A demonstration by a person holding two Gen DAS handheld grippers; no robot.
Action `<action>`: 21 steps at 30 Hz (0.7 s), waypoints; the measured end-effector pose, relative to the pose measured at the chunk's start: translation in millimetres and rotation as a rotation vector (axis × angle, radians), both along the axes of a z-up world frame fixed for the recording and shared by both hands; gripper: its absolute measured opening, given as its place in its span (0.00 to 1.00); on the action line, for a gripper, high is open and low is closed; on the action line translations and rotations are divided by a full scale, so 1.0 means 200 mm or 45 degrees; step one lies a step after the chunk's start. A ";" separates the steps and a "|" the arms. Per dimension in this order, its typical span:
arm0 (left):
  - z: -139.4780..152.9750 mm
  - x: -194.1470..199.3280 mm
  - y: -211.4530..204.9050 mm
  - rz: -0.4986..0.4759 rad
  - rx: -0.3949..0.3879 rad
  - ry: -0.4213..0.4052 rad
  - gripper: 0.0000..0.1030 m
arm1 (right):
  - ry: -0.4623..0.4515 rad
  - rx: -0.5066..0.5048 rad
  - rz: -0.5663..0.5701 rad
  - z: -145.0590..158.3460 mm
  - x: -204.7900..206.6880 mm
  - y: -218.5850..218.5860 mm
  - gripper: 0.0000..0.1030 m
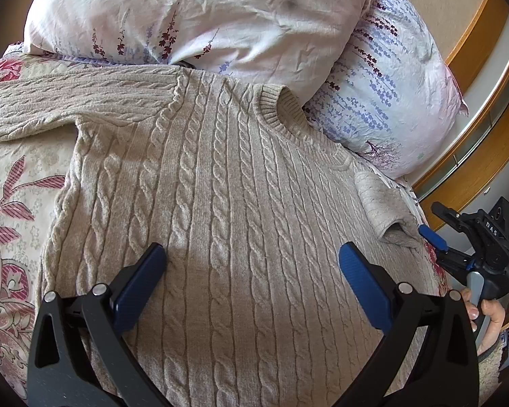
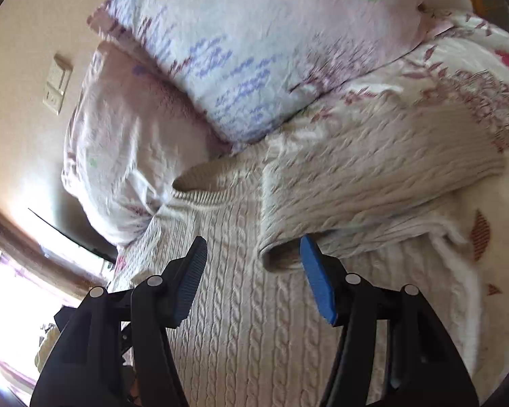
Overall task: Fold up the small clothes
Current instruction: 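Carry the sleeve across the sweater body with the right gripper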
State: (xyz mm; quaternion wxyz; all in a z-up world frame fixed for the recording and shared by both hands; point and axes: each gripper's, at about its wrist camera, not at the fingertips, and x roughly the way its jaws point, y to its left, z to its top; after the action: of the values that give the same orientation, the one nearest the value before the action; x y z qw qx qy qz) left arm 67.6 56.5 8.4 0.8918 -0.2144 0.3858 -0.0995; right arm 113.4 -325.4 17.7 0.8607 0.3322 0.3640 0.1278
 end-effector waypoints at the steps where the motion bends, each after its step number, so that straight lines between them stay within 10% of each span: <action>1: 0.00 0.00 0.00 0.000 0.000 0.000 0.98 | 0.015 0.025 -0.091 -0.01 0.00 -0.09 0.57; 12: 0.00 -0.01 0.00 0.002 -0.007 -0.002 0.98 | 0.293 0.239 -0.513 -0.32 0.09 -0.50 0.46; 15: 0.00 -0.02 0.00 0.003 -0.013 -0.004 0.98 | 0.268 0.266 -0.555 -0.33 0.11 -0.52 0.41; 17: 0.00 -0.02 0.00 0.006 -0.016 -0.005 0.98 | 0.252 0.272 -0.544 -0.35 0.16 -0.53 0.10; 21: 0.00 -0.03 0.00 0.008 -0.029 -0.007 0.98 | 0.074 0.209 -0.478 -0.19 0.18 -0.43 0.10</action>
State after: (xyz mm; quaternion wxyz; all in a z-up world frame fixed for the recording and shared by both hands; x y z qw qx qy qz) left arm 62.2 57.4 8.5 0.8908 -0.2254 0.3813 -0.1016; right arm 150.3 -411.6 -19.7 0.8286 0.4667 0.3089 -0.0154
